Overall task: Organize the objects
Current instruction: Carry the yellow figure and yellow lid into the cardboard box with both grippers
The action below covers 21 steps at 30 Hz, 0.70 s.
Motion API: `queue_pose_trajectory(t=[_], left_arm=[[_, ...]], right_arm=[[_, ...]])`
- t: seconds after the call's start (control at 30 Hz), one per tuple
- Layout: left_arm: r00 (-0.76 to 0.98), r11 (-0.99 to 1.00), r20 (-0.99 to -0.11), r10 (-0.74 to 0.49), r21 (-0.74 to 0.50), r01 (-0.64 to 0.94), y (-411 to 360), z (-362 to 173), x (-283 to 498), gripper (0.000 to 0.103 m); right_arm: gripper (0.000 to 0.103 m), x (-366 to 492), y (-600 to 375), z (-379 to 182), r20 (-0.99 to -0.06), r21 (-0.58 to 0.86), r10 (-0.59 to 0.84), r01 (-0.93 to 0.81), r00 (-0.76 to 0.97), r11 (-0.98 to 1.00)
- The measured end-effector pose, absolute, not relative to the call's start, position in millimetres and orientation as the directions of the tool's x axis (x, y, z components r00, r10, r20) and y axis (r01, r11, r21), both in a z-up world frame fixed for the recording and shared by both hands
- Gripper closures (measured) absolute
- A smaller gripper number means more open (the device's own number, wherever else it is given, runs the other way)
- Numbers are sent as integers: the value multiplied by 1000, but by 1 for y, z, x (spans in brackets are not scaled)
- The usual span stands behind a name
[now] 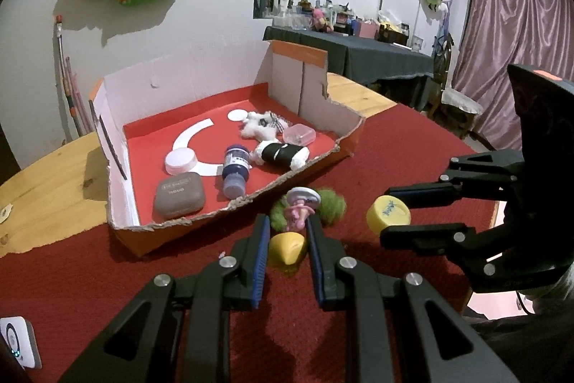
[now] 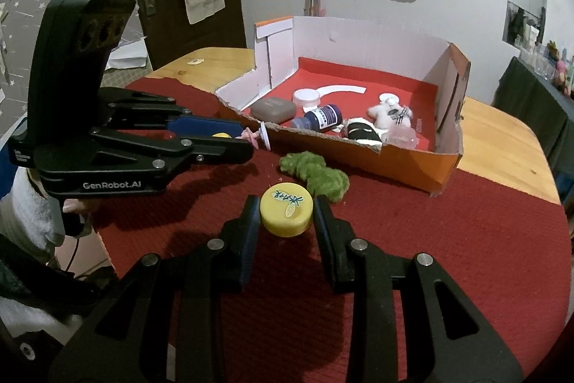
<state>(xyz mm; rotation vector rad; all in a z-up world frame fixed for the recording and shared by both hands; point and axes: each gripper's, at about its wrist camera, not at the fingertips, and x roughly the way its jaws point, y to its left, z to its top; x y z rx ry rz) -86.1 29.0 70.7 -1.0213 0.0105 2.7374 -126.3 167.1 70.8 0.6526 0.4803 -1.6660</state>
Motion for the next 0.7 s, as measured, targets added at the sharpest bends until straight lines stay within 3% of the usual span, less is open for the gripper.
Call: queue_pose_trajectory(t=[0.7], left_arm=[[-765, -989, -628, 145, -66, -133, 8, 107, -147, 81]], right_arm=[[74, -171, 115, 112, -642, 10, -757, 987, -118, -162]])
